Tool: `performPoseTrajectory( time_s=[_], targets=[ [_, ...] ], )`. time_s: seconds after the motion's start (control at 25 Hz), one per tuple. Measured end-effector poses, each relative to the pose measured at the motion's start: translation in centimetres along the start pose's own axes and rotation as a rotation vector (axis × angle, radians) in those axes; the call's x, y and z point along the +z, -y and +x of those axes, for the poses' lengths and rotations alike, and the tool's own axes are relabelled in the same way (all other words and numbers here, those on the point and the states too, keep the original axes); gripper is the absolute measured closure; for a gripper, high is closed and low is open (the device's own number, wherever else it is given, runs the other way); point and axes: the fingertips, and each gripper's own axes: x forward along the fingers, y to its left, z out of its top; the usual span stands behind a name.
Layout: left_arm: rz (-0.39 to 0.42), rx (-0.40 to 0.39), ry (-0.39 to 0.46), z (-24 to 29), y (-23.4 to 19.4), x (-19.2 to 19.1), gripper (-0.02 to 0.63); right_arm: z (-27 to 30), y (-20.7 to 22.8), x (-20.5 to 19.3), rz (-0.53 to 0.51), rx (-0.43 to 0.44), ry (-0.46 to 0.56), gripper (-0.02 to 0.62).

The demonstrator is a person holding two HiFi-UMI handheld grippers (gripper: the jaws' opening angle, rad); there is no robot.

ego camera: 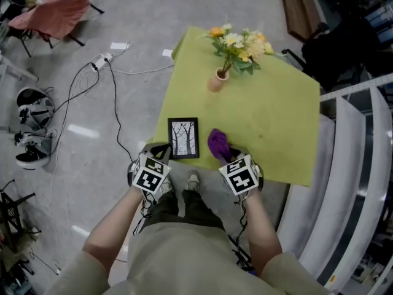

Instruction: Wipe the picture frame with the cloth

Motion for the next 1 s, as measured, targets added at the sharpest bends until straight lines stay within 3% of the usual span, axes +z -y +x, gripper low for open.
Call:
performPoseTrajectory(
  time_s=[0.32, 0.44, 0.64, 0.88, 1.0],
  targets=[
    [-0.025, 0.12, 0.253, -9.0, -2.3, 8.7, 0.598, -8.6, 0.7, 7.7, 0.033, -0.047, 0.293, 0.508],
    [-0.026, 0.177, 0.346, -13.1, -4.3, 11.7, 0.598, -12.4, 0.3, 11.8, 0.023, -0.065, 0.434, 0.508],
    [-0.092, 0.19, 0.533, -20.8, -5.4, 17.0, 0.598, -21.2, -0.7, 17.8, 0.025, -0.075, 0.71, 0.508],
    [0.013, 0.306, 0.739, -30.4, -4.6, 22.5, 0.598, -31.2, -1.7, 21.0, 0.005, -0.119, 0.972, 0.508],
    [0.071, 0.35, 0.813, -34.3, -3.2, 24.0, 0.598, -34.9, -2.2, 21.4, -0.013, -0.183, 1.059, 0.508]
  ],
)
